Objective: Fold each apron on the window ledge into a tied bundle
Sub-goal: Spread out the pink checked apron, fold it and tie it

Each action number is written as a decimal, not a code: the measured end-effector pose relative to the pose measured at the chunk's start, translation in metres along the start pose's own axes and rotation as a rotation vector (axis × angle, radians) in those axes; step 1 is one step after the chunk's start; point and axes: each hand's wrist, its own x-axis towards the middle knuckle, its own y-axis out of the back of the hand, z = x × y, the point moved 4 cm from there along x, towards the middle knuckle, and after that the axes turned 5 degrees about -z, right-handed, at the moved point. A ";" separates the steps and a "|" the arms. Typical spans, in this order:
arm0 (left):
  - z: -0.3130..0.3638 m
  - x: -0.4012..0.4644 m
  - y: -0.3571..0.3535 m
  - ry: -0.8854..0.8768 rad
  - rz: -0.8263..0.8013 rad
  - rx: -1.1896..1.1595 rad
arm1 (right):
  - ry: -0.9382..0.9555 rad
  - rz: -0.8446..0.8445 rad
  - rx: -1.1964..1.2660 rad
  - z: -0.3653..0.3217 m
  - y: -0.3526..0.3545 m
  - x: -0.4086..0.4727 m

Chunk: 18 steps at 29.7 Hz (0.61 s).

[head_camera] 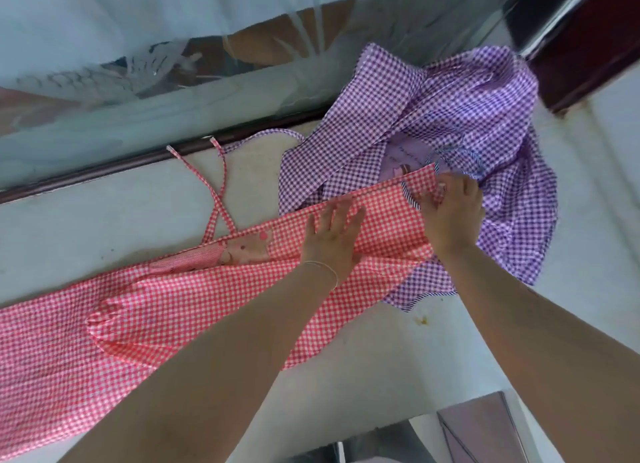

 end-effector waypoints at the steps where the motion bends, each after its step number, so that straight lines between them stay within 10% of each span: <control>1: 0.010 0.006 0.004 -0.005 0.011 -0.006 | -0.085 -0.081 0.000 0.010 0.005 0.011; 5: 0.023 0.023 0.023 0.029 0.159 -0.098 | -0.091 -0.458 0.073 0.032 0.004 0.030; 11: 0.026 0.043 0.046 0.087 0.278 -0.187 | 0.411 -0.460 -0.220 0.033 0.014 0.021; 18: 0.023 0.043 0.029 0.059 0.401 -0.319 | 0.463 -0.568 -0.397 0.047 0.020 0.024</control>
